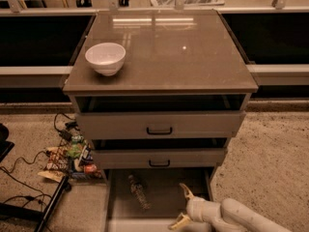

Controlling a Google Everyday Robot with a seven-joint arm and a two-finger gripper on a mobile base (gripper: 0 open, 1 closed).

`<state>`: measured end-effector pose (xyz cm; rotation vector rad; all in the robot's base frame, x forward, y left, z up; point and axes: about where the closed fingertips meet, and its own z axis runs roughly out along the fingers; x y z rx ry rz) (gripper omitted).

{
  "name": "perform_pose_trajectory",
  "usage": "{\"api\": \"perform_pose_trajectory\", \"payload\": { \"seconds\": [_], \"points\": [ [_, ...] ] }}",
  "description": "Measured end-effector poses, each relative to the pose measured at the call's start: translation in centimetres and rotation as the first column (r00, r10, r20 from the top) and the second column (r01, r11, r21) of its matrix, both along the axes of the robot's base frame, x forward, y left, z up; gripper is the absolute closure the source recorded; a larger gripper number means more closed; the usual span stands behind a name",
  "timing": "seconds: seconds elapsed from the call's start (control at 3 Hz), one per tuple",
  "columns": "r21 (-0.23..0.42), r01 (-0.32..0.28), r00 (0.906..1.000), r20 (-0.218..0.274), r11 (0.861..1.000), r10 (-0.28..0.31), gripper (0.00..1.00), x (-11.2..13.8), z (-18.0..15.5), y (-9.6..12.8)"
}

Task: Place water bottle into bottom drawer

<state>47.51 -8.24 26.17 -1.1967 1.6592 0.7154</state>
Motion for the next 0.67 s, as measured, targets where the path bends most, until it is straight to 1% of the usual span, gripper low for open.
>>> {"api": "perform_pose_trajectory", "payload": {
  "seconds": [0.33,0.67],
  "points": [
    [-0.197,0.078,0.9964,-0.018,0.977,-0.083,0.0,-2.0,2.4,-6.1],
    [-0.393,0.198,0.9802,0.074,0.898,-0.184,0.0,-4.1,8.9,-11.3]
  ]
}}
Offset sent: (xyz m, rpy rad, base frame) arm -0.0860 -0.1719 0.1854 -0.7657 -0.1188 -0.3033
